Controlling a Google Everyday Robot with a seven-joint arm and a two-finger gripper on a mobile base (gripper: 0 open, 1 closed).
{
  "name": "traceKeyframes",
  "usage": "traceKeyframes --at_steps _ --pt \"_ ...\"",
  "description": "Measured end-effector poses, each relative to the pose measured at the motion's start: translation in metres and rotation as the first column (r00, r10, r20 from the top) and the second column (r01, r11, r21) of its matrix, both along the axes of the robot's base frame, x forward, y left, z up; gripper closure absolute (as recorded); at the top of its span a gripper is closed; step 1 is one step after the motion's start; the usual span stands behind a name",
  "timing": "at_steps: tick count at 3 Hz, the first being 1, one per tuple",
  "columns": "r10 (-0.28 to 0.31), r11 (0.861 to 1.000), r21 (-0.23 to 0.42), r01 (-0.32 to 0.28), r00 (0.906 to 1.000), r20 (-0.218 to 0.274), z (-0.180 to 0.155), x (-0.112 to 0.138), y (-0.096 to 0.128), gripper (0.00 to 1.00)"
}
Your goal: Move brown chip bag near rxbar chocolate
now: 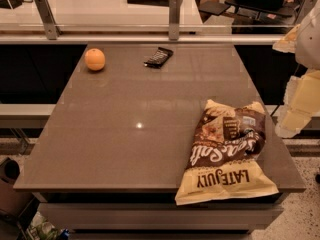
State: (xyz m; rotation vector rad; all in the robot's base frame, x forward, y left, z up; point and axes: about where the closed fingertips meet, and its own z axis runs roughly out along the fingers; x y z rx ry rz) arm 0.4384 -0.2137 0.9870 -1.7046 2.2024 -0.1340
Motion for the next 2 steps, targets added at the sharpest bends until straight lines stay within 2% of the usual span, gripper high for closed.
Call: traceKeyframes --at_steps 2 --pt "0.001 1.0 -0.013 -0.001 0.9999 -0.013 -0.0011 0.0002 0.0029 0.0"
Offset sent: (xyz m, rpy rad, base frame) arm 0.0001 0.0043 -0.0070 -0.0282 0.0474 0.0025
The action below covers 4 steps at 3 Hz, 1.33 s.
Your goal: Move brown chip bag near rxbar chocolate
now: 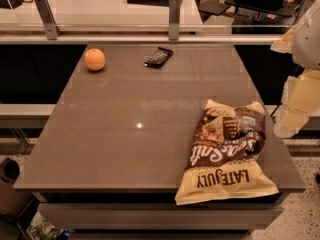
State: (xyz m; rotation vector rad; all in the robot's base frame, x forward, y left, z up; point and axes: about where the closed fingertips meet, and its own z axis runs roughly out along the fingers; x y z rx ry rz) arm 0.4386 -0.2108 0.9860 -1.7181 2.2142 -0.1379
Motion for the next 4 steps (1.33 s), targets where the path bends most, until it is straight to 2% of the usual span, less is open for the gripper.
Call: traceKeyframes --at_steps 1,2,3,4 --pt "0.006 1.0 -0.025 -0.008 0.9976 -0.069 -0.023 0.004 0.012 0.0" --pt "0.044 0.999 -0.02 -0.049 0.9851 -0.166 -0.063 0.01 0.031 0.0" --pt "0.106 0.994 -0.005 -0.112 0.9533 -0.283 -0.105 0.006 0.053 0.0" --pt "0.159 0.986 0.008 -0.169 0.9144 -0.372 -0.13 -0.005 0.07 0.0"
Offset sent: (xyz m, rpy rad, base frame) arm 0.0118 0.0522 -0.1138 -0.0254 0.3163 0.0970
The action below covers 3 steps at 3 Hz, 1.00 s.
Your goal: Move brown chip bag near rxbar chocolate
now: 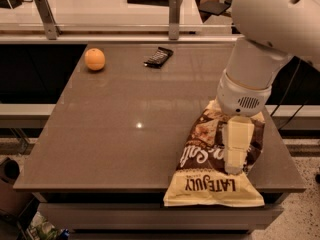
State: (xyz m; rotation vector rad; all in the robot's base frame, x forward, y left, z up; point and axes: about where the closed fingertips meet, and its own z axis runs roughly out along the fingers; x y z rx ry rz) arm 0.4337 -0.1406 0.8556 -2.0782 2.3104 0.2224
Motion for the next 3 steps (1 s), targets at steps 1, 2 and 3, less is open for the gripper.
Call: traceKeyframes --at_steps 1,2,3 --pt "0.042 0.999 0.015 -0.041 0.9979 -0.05 -0.015 -0.006 0.013 0.0" --pt "0.072 0.997 0.045 -0.07 0.9959 -0.054 -0.027 -0.009 0.027 0.18" --pt "0.072 0.997 0.045 -0.07 0.9959 -0.054 -0.027 -0.009 0.027 0.41"
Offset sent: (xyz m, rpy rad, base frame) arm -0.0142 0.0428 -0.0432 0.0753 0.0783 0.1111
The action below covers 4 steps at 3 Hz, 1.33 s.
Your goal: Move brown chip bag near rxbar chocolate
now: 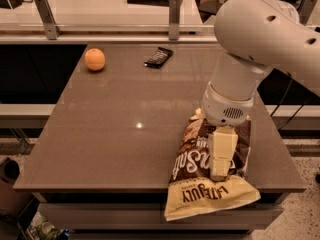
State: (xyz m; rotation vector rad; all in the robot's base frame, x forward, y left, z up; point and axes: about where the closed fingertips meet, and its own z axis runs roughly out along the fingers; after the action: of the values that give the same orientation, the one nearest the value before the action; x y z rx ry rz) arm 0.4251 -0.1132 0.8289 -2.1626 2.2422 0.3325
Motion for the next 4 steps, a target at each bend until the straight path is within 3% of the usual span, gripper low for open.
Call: traceKeyframes --at_steps 2,3,4 --pt "0.0 1.0 0.0 0.0 1.0 0.0 0.0087 0.0 0.0 0.88" --pt "-0.002 1.0 0.004 0.002 1.0 0.009 0.0088 0.0017 0.0012 1.0" --pt "-0.002 1.0 0.004 0.002 1.0 0.009 0.0107 0.0017 0.0012 1.0"
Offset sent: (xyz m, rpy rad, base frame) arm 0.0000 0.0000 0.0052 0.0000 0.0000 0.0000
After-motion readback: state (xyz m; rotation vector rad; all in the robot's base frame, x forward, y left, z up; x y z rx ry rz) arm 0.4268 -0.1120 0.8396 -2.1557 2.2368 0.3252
